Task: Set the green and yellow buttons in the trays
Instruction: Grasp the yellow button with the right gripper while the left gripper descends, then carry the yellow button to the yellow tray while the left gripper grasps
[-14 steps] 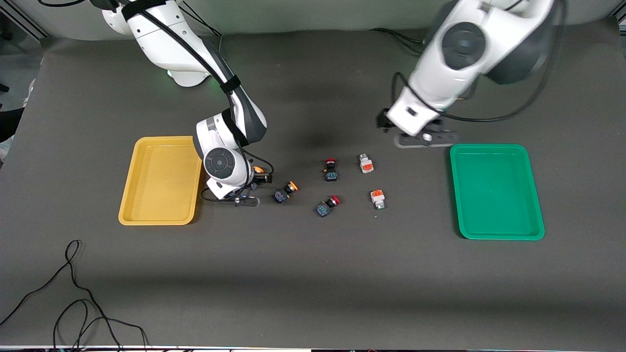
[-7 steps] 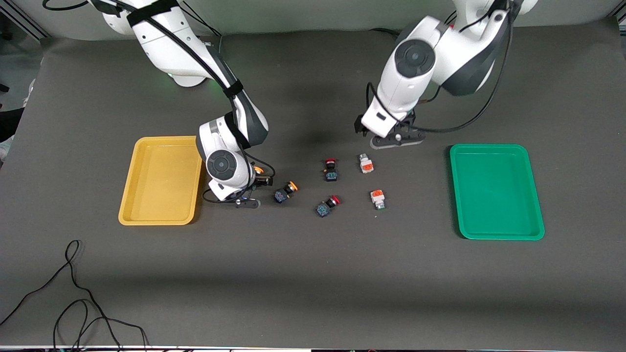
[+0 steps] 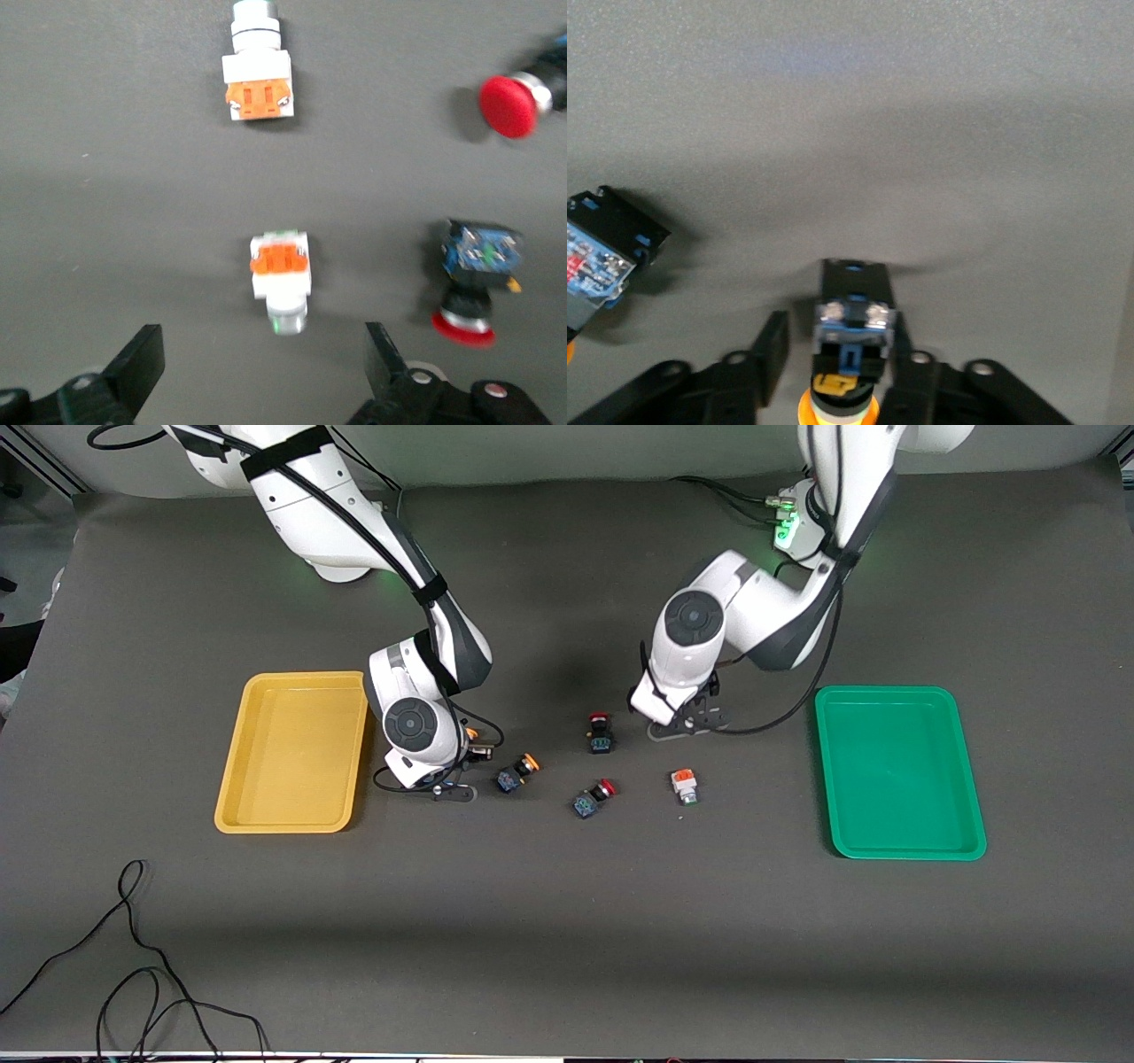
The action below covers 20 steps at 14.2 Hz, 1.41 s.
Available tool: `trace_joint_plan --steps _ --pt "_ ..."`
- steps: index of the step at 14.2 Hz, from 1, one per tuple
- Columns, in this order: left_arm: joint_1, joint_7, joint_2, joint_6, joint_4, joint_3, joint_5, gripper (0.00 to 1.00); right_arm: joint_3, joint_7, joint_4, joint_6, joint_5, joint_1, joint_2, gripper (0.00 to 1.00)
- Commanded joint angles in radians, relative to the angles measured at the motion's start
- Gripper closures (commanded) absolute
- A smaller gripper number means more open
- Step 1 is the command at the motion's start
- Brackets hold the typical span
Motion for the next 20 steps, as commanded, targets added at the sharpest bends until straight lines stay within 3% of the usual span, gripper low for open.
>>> trace_joint_plan --steps 1,3,5,6,8,11,14,16,18,20 --pt "-0.02 -0.108 0.07 0.076 -0.009 0.012 0.078 0.0 -0.01 0.03 0.0 0.007 0.023 0.011 -0.006 1.0" --pt "-0.018 -0.11 0.104 0.112 -0.009 0.012 0.079 0.0 -0.022 0.01 0.016 -0.054 0.021 0.0 -0.027 1.0" --pt "-0.018 -0.135 0.131 0.147 -0.009 0.012 0.079 0.06 -0.074 -0.031 0.089 -0.203 0.02 -0.018 -0.062 1.0" --pt "-0.02 -0.16 0.134 0.152 -0.009 0.012 0.079 0.12 -0.122 -0.089 0.136 -0.302 0.02 -0.02 -0.076 1.0" --pt "-0.021 -0.163 0.133 0.15 -0.009 0.013 0.079 0.35 -0.247 -0.268 0.215 -0.457 0.024 -0.021 -0.085 1.0" --pt "-0.017 -0.163 0.125 0.146 -0.008 0.012 0.079 0.54 -0.418 -0.574 0.163 -0.541 0.069 -0.064 -0.156 1.0" --pt "-0.009 -0.165 0.102 0.129 0.001 0.013 0.079 0.67 -0.513 -0.793 0.059 -0.501 0.093 -0.127 -0.188 1.0" --pt "0.012 -0.156 0.06 0.11 0.026 0.015 0.079 0.69 -0.513 -0.852 -0.001 -0.396 0.095 -0.167 -0.153 1.0" --pt "0.048 -0.125 -0.022 -0.033 0.088 0.006 0.061 0.71 -0.513 -0.898 -0.117 -0.246 0.095 -0.167 -0.154 1.0" --pt "0.054 -0.018 -0.091 -0.185 0.179 0.01 -0.052 0.74 -0.512 -0.957 -0.187 -0.133 0.112 -0.171 -0.148 1.0"
